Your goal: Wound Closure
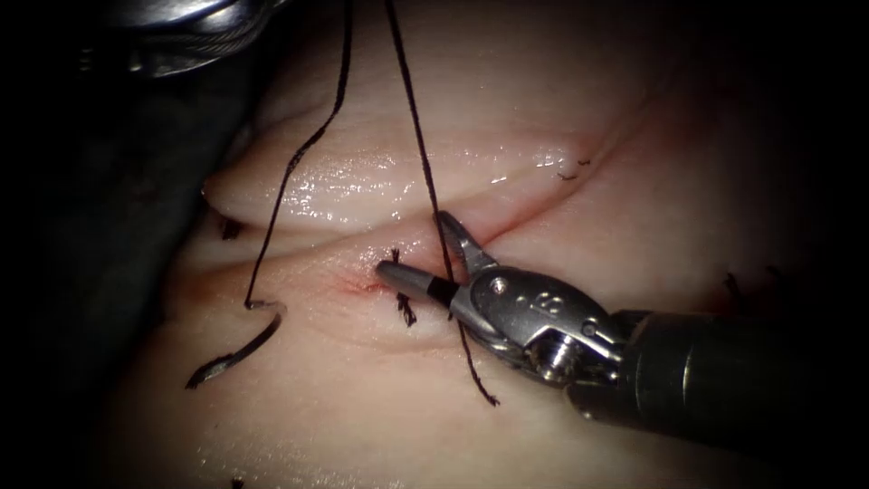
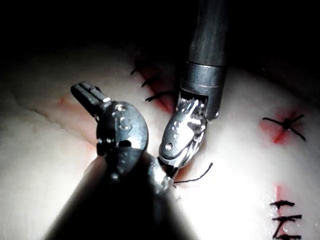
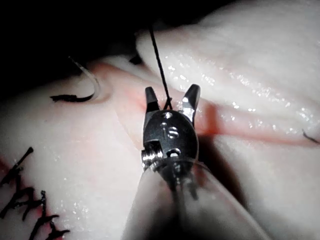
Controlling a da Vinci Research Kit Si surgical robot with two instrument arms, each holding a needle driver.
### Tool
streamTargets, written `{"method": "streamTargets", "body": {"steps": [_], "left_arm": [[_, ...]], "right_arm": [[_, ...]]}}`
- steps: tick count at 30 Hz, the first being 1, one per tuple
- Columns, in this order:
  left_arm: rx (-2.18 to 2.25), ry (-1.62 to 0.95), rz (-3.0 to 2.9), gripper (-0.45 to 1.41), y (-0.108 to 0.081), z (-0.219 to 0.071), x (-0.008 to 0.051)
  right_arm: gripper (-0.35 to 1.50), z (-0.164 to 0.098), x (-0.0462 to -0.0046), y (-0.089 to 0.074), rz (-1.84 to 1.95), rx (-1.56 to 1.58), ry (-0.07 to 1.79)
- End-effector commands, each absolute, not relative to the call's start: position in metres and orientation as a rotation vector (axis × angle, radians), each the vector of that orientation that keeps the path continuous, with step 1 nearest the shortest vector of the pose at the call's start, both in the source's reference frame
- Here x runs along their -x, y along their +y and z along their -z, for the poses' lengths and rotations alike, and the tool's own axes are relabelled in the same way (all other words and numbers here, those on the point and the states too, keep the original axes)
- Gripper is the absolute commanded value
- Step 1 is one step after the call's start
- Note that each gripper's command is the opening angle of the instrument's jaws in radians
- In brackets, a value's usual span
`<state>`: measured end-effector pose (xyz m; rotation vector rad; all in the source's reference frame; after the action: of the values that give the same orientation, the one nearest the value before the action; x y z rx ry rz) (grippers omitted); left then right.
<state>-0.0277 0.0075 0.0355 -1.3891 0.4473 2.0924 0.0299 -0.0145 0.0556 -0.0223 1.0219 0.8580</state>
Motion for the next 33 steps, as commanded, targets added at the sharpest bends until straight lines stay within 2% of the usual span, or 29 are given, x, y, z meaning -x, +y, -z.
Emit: {"method": "streamTargets", "body": {"steps": [1,10,14,16,17,18,23,28,29,30,31,33], "left_arm": [[1.394,0.447,-2.092,-0.45,0.0074,-0.0361,0.0283],[1.407,0.446,-2.094,-0.45,0.007,-0.0356,0.0282],[1.409,0.448,-2.097,-0.45,0.0069,-0.0353,0.0283],[1.411,0.447,-2.096,-0.45,0.0068,-0.0352,0.0284],[1.412,0.451,-2.1,-0.45,0.0068,-0.0351,0.0284],[1.413,0.45,-2.1,-0.45,0.0067,-0.035,0.0285],[1.415,0.45,-2.102,-0.45,0.0066,-0.0344,0.0285],[1.418,0.448,-2.102,-0.45,0.0067,-0.0344,0.0285],[1.421,0.449,-2.102,-0.45,0.0065,-0.0345,0.0284],[1.423,0.451,-2.102,-0.45,0.0063,-0.0345,0.0283],[1.432,0.461,-2.101,-0.45,0.0054,-0.0345,0.0282],[1.435,0.462,-2.105,-0.45,0.0049,-0.0345,0.0282]], "right_arm": [[1.15,-0.0563,-0.0309,-0.0146,-0.858,0.024,1.023],[1.15,-0.0572,-0.0316,-0.0142,-0.855,0.033,1.013],[1.05,-0.0571,-0.0322,-0.0143,-0.852,0.036,1.007],[0.78,-0.0571,-0.0324,-0.0143,-0.85,0.032,1.0],[0.37,-0.0571,-0.0324,-0.0145,-0.848,0.03,0.999],[-0.31,-0.0572,-0.0324,-0.0148,-0.838,0.016,0.987],[-0.35,-0.0573,-0.0323,-0.0152,-0.853,0.041,0.943],[-0.35,-0.0566,-0.0303,-0.015,-0.852,0.042,0.976],[0.05,-0.0564,-0.0297,-0.0149,-0.849,0.039,0.988],[0.56,-0.0562,-0.029,-0.0149,-0.849,0.04,1.001],[1.26,-0.0554,-0.0271,-0.0151,-0.848,0.045,1.042],[1.33,-0.055,-0.0262,-0.0153,-0.844,0.042,1.055]]}}
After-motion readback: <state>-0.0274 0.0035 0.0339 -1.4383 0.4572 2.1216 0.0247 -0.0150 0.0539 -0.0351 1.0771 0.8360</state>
